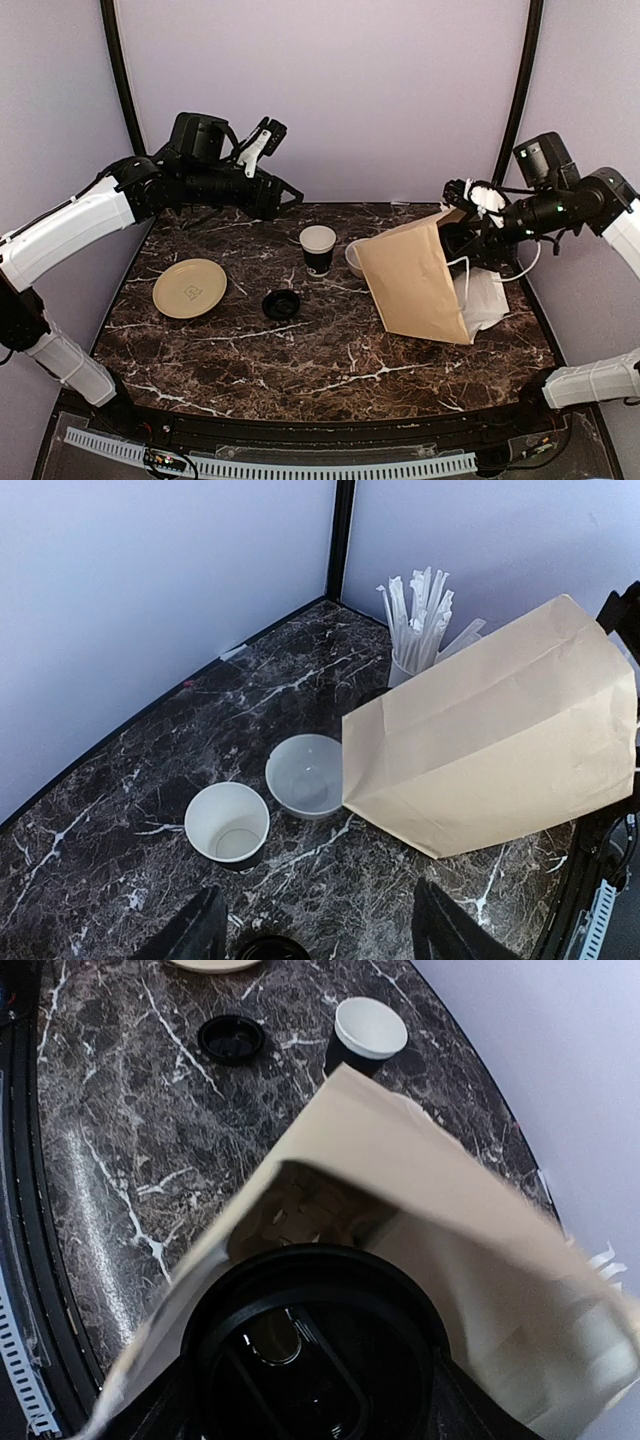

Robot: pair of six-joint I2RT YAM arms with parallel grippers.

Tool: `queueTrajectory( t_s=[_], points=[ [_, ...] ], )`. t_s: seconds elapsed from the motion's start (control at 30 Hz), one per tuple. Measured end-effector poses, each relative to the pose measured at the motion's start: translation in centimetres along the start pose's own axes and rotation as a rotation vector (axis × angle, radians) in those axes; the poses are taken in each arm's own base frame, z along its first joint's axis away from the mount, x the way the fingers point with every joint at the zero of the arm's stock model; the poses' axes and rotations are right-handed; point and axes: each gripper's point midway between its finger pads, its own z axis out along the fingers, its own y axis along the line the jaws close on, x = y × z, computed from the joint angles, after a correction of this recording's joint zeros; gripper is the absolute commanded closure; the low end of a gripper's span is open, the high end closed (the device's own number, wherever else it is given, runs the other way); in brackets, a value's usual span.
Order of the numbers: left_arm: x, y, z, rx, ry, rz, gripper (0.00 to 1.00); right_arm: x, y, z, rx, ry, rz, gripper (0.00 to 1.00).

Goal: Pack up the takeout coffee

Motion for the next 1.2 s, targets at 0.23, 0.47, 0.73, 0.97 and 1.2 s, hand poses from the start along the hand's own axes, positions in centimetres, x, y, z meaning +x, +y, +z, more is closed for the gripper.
queueTrajectory(
  t_s=[0.23,0.47,0.73,0.97,1.2],
  points=[
    [0.2,0.0,0.1,0.0,0.006,0.0,0.34,-7.2,-0.5,-1.9,-0.016,-0.165,-0.095,0.47],
    [1.5,0.1,0.6,0.001,0.033,-0.004,0.34,-8.5,-2.0,2.5,-0.038,-0.124,-0.089,0.47],
    [2.9,0.0,0.1,0.001,0.052,-0.007,0.34,-11.3,-4.0,1.2,0.022,-0.169,-0.095,0.46],
    [2.2,-0.1,-0.6,0.001,0.027,-0.004,0.34,-13.9,-4.4,-3.9,0.089,-0.281,-0.104,0.45],
    [2.1,-0.1,-0.6,0.004,0.025,-0.004,0.34,-13.4,-3.2,-5.5,0.061,-0.282,-0.096,0.44]
  ],
)
